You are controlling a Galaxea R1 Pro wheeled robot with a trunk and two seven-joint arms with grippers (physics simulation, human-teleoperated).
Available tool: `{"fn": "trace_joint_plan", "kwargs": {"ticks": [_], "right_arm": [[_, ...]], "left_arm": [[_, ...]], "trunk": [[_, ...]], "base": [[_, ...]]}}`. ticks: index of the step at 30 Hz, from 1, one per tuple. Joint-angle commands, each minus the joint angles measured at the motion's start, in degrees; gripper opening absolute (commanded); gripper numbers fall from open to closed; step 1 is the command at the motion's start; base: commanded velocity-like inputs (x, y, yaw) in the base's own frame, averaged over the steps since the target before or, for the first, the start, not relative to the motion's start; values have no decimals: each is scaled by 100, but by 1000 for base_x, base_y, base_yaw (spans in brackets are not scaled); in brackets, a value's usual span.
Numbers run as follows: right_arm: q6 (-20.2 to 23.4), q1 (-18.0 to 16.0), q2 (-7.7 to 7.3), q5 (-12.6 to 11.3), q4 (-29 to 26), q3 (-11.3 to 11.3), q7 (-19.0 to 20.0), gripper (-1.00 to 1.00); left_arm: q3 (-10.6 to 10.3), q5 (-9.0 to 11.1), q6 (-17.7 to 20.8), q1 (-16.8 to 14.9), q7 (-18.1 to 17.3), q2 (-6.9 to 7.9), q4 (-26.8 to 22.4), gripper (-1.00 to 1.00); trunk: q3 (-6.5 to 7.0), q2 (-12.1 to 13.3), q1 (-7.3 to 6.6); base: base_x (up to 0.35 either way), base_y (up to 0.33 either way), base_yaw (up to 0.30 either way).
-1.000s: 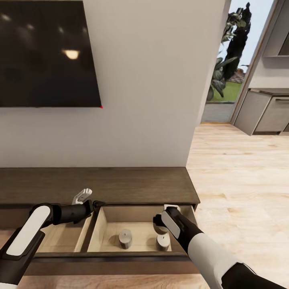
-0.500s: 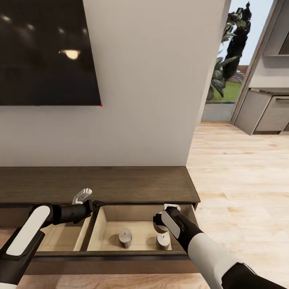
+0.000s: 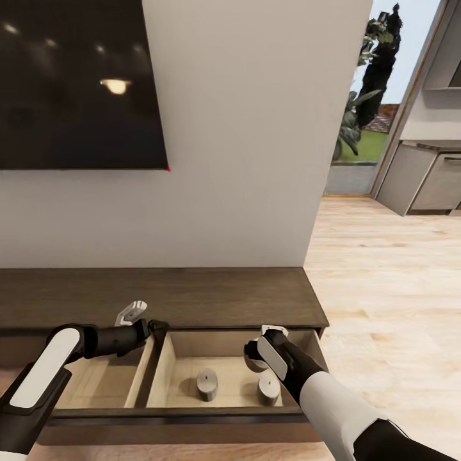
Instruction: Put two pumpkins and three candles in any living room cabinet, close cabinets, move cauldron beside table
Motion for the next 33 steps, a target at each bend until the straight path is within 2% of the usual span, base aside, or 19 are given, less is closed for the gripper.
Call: {"fn": "trace_joint_plan", "kwargs": {"ticks": [1, 6, 21, 33], "right_arm": [[7, -5, -5, -66, -8, 40, -72, -100], [4, -5, -5, -66, -8, 40, -69, -100], [2, -5, -1, -67, -8, 40, -69, -100], [1, -5, 4, -66, -13, 40, -69, -100]], "left_arm": [[-7, 60, 0, -4, 60, 6, -5, 100], [-4, 58, 0, -4, 60, 8, -8, 100], [1, 60, 0, -4, 60, 9, -7, 100], [4, 60, 0, -4, 60, 5, -22, 100]], "trunk": [[-5, -3, 0], [-5, -3, 0], [-5, -3, 0], [-5, -3, 0]], "base": [[102, 62, 0], [154, 103, 0], [24, 130, 0], [44, 17, 0]]}}
